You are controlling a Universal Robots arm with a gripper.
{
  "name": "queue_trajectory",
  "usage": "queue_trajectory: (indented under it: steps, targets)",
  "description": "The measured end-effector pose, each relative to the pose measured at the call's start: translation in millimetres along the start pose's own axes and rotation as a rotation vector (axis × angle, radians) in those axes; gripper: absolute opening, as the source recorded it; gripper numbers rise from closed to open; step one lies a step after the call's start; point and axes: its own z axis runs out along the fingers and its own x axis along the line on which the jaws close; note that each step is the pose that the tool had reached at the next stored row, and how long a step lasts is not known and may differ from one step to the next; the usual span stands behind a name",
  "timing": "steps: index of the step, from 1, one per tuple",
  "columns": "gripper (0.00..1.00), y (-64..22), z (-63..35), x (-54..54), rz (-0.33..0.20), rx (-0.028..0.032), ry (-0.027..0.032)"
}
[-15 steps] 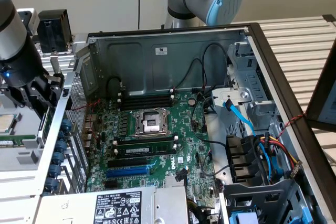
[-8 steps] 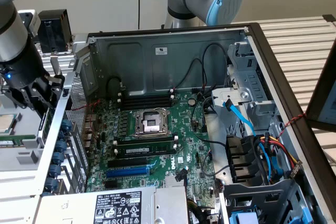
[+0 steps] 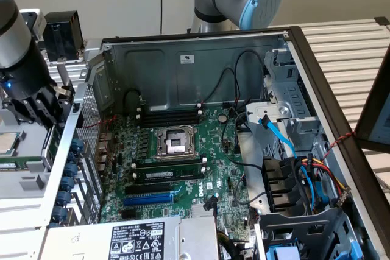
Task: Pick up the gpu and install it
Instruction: 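Pick up the gpu and move the gpu toward the slot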
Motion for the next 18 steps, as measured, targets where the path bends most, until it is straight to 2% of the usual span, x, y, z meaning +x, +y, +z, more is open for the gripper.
queue_trajectory:
  steps: [18]
  targets:
    - [0.27, 15.2, -80.2, 0.9, 0.000, -0.0001, 0.0002]
